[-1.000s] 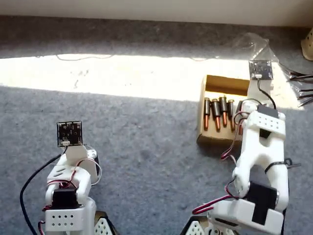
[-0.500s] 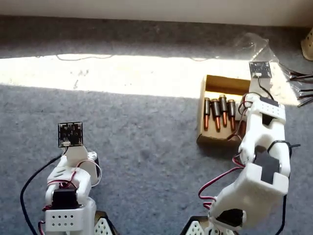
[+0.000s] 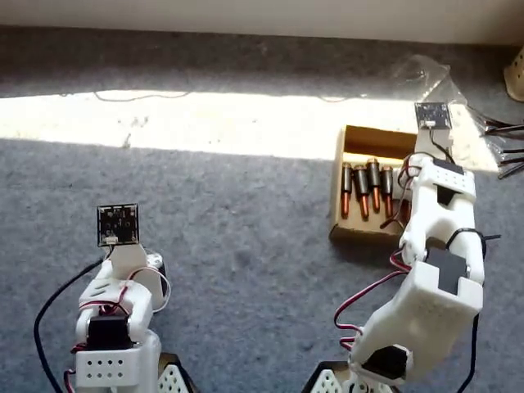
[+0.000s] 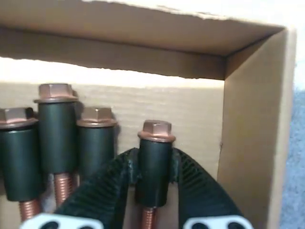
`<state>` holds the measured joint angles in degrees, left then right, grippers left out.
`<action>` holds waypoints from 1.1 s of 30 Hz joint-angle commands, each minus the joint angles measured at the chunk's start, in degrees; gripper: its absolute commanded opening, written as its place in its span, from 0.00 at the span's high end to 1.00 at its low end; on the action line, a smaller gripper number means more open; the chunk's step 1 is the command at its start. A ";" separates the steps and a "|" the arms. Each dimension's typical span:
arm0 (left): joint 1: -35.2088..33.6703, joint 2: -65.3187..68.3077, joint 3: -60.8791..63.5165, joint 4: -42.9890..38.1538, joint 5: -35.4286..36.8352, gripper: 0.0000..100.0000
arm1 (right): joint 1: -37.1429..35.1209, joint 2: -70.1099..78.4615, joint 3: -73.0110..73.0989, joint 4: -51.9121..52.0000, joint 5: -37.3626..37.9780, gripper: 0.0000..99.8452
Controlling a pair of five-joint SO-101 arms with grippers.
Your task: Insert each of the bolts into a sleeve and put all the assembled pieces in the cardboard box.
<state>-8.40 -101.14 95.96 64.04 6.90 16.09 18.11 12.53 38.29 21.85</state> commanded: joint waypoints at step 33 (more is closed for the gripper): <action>2.24 -0.75 1.01 1.14 0.00 0.99 | -16.13 -60.35 -0.13 26.33 0.26 0.87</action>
<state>-5.41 -101.14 95.96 66.68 6.99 2.20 -34.55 12.88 61.32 21.85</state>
